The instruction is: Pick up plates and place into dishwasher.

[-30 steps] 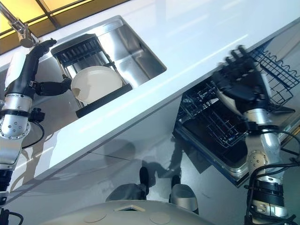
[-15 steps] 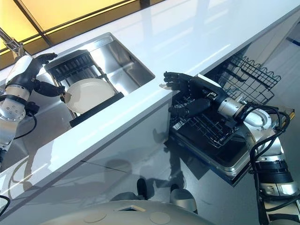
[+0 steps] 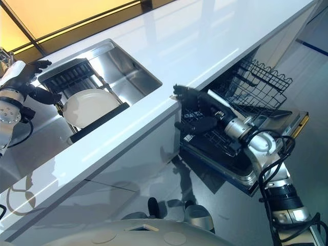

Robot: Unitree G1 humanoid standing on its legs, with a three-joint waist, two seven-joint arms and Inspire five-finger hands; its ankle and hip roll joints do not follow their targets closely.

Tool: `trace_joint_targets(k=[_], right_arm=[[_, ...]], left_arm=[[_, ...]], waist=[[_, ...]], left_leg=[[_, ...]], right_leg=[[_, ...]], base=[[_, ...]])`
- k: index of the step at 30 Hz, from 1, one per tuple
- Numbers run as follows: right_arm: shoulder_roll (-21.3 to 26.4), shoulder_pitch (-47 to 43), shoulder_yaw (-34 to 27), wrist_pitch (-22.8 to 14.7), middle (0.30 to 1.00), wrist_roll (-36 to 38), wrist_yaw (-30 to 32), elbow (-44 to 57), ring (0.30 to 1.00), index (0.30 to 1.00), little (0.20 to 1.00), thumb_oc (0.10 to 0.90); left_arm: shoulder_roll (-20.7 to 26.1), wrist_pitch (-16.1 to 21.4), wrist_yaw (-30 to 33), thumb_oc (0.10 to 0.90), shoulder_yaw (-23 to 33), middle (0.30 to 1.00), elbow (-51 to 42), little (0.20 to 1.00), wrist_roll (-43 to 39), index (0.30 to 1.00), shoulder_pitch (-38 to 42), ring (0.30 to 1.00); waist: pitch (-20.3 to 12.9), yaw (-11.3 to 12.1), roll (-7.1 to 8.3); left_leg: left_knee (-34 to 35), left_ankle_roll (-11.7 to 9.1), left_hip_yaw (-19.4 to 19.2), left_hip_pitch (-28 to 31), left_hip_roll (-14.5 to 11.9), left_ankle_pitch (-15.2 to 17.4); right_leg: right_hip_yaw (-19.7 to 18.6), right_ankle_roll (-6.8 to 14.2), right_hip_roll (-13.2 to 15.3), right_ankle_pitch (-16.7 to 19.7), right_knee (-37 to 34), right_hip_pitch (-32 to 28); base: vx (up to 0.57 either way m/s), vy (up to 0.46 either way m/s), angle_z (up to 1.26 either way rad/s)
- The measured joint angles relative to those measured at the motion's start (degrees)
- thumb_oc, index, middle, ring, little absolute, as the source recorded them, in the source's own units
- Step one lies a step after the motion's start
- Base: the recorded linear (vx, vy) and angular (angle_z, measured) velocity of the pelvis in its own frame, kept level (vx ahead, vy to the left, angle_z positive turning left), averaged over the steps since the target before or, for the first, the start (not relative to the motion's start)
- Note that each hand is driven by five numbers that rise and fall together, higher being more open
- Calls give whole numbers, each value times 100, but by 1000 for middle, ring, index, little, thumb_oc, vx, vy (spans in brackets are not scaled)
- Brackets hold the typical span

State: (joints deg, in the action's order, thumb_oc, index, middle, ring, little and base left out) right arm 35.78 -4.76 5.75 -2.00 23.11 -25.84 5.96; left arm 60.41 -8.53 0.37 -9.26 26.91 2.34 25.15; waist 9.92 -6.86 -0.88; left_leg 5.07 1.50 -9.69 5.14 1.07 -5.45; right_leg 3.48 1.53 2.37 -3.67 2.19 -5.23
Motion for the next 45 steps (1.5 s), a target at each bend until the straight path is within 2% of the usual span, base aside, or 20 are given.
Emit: trace_joint_targets(k=[4, 6, 11, 17, 20, 30, 33, 37, 42, 43, 45], right_arm=[[59, 33, -399, -280, 900, -6, 1124, 97, 900, 900, 900, 800], [60, 82, -863, -602, 900, -23, 1729, 156, 900, 900, 900, 800], [61, 85, -1850, -1279, 900, -533, 3018, 174, 900, 900, 900, 800], [136, 84, -1959, -1792, 900, -1146, 4071, 481, 900, 900, 900, 800], [155, 66, -1959, -1852, 900, -1347, 4433, 673, 900, 900, 900, 800], [395, 34, -1949, -1721, 900, -1376, 4403, 678, 900, 900, 900, 800], [532, 4, -1948, -1617, 900, -1407, 4403, 678, 900, 900, 900, 800], [772, -28, -1945, -1482, 900, -1532, 4309, 683, 900, 900, 900, 800], [1066, -84, -1897, -1305, 900, -1536, 4194, 683, 900, 900, 900, 800], [1140, -126, -1861, -1284, 900, -1546, 4193, 683, 900, 900, 900, 800], [1239, -232, -1833, -1271, 900, -1572, 4190, 683, 900, 900, 900, 800]], left_arm=[[0, 1, -134, 800, 10, 900, 85, 900, 14, 900, 0, 900], [0, -8, -226, 800, 24, 900, 129, 900, 40, 900, -1, 900], [-4, -56, -337, 800, 63, 900, 127, 900, 61, 900, -1, 900], [-190, -485, -469, 800, 66, 900, 80, 900, 61, 900, 0, 900], [-309, -684, -555, 800, 65, 900, 71, 900, 60, 900, 0, 900], [-455, -1594, -1450, 800, 49, 900, 210, 900, -17, 900, 22, 900], [-586, -1826, -1740, 800, 46, 900, 346, 900, -128, 900, 30, 900], [-586, -1994, -1837, 800, 48, 900, 383, 900, -114, 900, 76, 900], [-591, -2015, -1885, 800, 57, 900, 782, 900, -121, 900, 268, 900], [-604, -2028, -1882, 655, 60, 775, 876, 755, -158, 775, 332, 775], [-624, -2087, -1920, 111, 56, 309, 1002, 211, -338, 309, 474, 309]], waist=[[58, 2, -100], [66, -26, -177], [67, -173, -202], [63, -324, -287], [64, -393, -317], [69, -423, -326], [94, -418, -372], [140, -423, -455], [222, -422, -584], [250, -430, -620], [317, -445, -714]], left_leg=[[1, 48, -111, -2, 7, 33], [0, 65, -145, -52, 25, 43], [0, 67, -159, -52, 10, 51], [4, 50, -265, 38, -2, 85], [3, 49, -267, 41, 0, 86], [2, 51, -287, 40, 24, 105], [1, 51, -291, 43, 25, 106], [2, 44, -328, 52, 41, 119], [1, 47, -421, 29, 35, 150], [1, 47, -423, -6, 41, 150], [0, 55, -425, -86, 59, 144]], right_leg=[[-128, 36, 28, 22, -8, 53], [-149, 56, 46, 35, -10, 95], [-175, 58, 23, 35, -23, 99], [-301, 57, 2, 36, -12, 68], [-305, 58, 6, 36, -9, 72], [-319, 59, 7, 36, -17, 88], [-329, 59, 12, 35, -13, 96], [-377, 60, 9, 35, 3, 121], [-476, 72, 4, 27, 120, 298], [-500, 81, 5, 28, 175, 382], [-542, 95, 14, 37, 227, 508]], base=[[63, 37, -12], [70, 22, -10], [69, 11, -4], [58, 0, -11], [56, 15, -1], [73, 37, -1], [56, 48, -1], [57, 68, -7], [5, 83, -20], [-85, 126, -26], [-74, 86, -21]])
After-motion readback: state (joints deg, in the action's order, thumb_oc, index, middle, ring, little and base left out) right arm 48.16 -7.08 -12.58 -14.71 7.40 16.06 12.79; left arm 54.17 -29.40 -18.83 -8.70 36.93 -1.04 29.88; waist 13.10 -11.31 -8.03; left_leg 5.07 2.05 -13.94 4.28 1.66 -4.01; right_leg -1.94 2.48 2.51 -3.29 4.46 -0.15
